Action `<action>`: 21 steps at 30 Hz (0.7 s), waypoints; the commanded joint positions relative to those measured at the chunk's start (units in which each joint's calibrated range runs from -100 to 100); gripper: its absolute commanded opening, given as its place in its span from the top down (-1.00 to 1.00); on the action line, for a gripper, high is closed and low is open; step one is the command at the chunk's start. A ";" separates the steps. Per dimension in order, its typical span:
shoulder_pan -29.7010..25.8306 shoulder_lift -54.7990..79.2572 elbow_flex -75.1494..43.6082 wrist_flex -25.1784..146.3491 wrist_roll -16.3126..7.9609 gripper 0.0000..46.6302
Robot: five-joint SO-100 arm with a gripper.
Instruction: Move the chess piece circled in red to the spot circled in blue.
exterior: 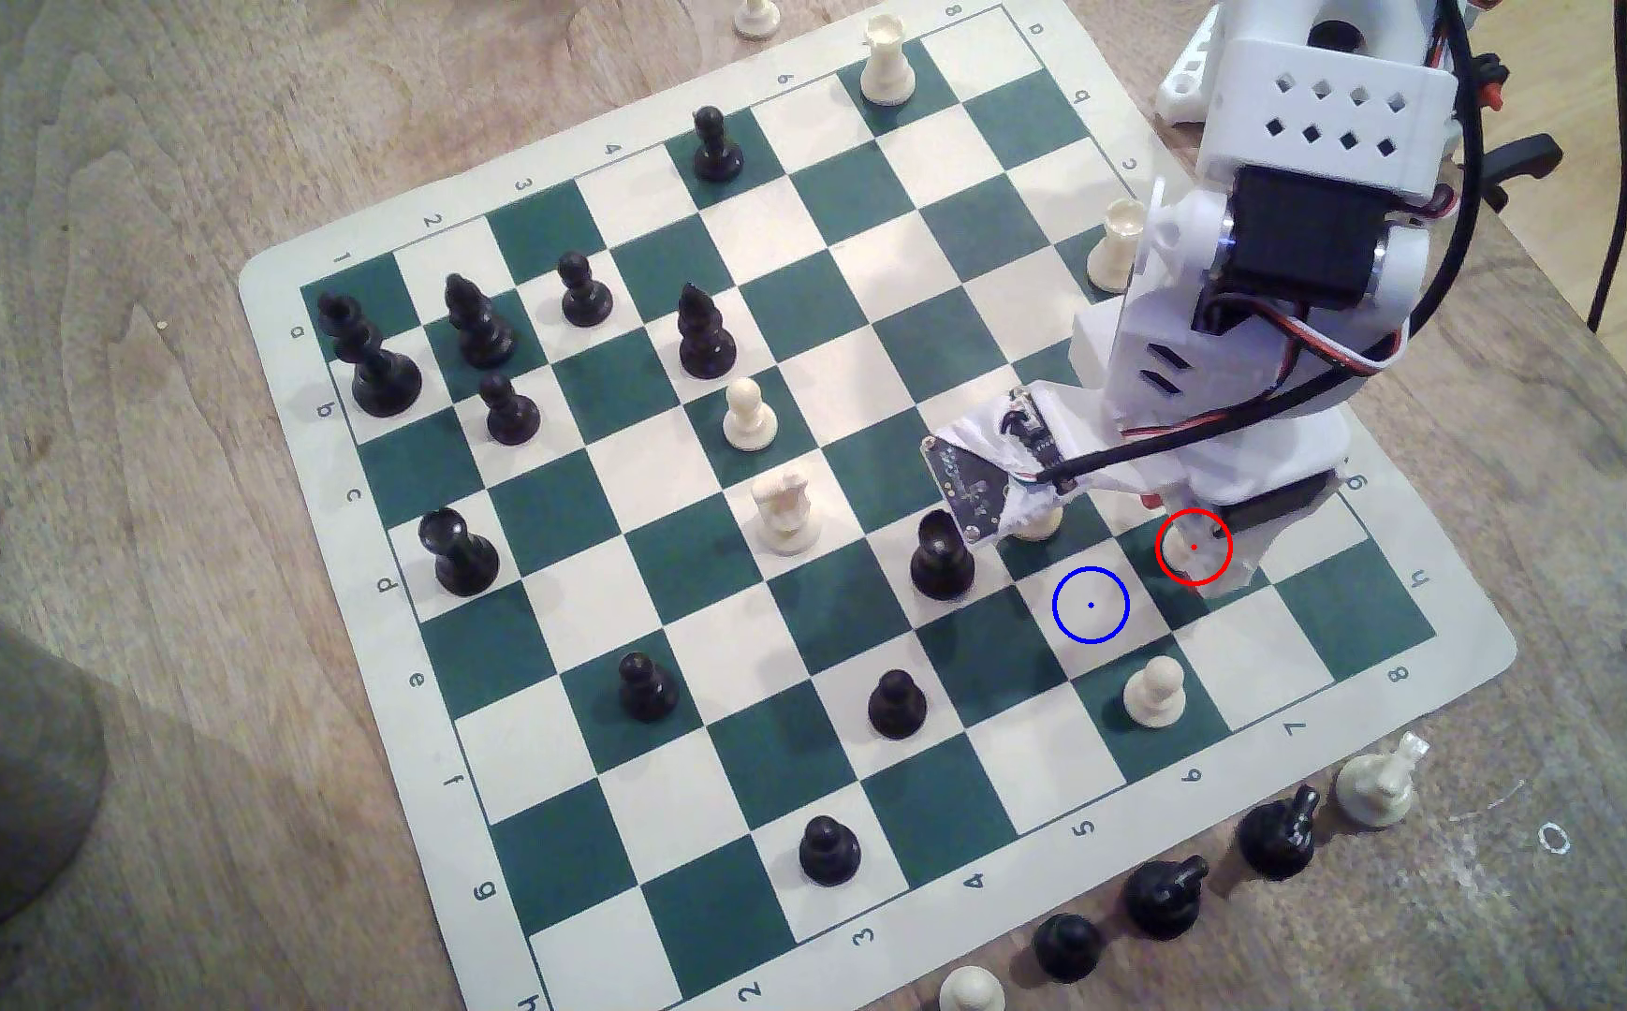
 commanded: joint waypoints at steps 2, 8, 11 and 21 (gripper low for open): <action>0.35 -1.58 0.17 0.15 0.29 0.29; 0.27 -2.69 0.98 0.48 0.73 0.43; 0.11 -3.28 1.16 0.72 0.88 0.48; -0.12 -4.04 1.44 0.56 1.17 0.89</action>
